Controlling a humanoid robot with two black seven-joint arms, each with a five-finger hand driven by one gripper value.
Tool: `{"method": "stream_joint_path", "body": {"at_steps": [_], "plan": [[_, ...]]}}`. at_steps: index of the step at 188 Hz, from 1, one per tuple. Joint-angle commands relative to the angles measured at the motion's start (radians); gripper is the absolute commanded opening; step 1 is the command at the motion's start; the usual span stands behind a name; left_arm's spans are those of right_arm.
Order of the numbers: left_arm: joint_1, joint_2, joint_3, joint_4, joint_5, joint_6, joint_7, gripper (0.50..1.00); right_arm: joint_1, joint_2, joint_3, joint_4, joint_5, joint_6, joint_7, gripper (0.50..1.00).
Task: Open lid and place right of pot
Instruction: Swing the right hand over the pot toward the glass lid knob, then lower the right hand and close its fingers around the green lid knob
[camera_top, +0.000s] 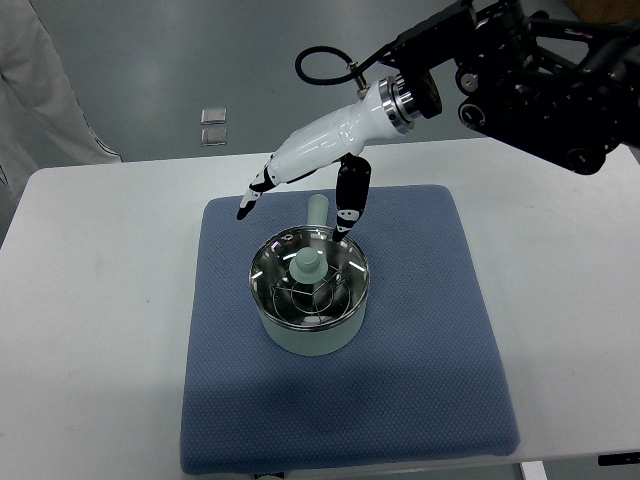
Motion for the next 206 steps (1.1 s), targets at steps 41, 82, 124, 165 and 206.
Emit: {"method": "stream_joint_path", "body": {"at_steps": [41,82,124,165,206], "plan": [[0.0,0.0,0.0,0.0,0.0,0.0,0.0,1.0,-0.003,0.052,-0.074,-0.005,-0.105,-0.062,-0.008,0.903],[0.0,0.0,0.0,0.0,0.0,0.0,0.0,1.0,-0.014,0.044,-0.097,-0.013,-0.117,-0.103,-0.013,0.872],[0.0,0.0,0.0,0.0,0.0,0.0,0.0,1.0,-0.039,0.03,-0.094,-0.013,-0.117,-0.116,-0.013,0.868],[0.0,0.0,0.0,0.0,0.0,0.0,0.0,1.0,-0.068,0.023,-0.091,-0.011,-0.116,-0.128,-0.009,0.866],[0.0,0.0,0.0,0.0,0.0,0.0,0.0,1.0,-0.102,0.021,-0.094,-0.013,-0.117,-0.172,-0.013,0.856]]}}
